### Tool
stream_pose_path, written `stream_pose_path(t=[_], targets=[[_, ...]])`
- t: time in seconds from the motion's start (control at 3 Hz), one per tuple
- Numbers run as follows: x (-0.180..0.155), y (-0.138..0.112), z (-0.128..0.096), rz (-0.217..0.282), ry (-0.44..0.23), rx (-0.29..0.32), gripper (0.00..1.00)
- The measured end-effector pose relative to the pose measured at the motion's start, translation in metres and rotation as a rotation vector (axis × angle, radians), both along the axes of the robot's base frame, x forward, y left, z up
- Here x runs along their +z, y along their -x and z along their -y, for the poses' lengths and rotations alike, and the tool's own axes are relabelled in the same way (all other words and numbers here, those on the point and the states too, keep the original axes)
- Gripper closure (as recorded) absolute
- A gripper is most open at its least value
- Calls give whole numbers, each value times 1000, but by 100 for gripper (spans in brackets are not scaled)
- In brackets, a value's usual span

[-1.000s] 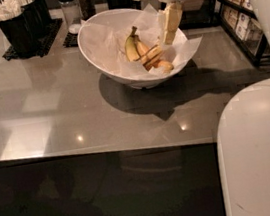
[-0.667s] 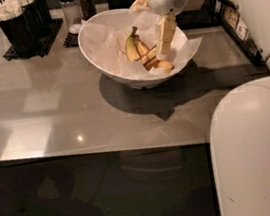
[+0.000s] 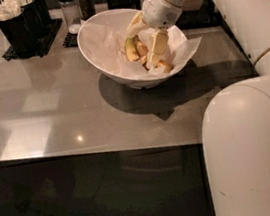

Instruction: Pick banana from white bowl

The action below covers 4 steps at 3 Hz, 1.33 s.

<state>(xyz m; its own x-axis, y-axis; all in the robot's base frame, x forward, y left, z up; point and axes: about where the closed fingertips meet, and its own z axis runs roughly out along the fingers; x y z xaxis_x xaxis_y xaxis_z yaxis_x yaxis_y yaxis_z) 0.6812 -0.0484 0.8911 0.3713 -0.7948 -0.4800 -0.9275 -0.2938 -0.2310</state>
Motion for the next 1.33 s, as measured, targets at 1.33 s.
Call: stream_pose_path(t=[1.33], targets=[[-29, 5, -7, -82, 2, 21, 49]])
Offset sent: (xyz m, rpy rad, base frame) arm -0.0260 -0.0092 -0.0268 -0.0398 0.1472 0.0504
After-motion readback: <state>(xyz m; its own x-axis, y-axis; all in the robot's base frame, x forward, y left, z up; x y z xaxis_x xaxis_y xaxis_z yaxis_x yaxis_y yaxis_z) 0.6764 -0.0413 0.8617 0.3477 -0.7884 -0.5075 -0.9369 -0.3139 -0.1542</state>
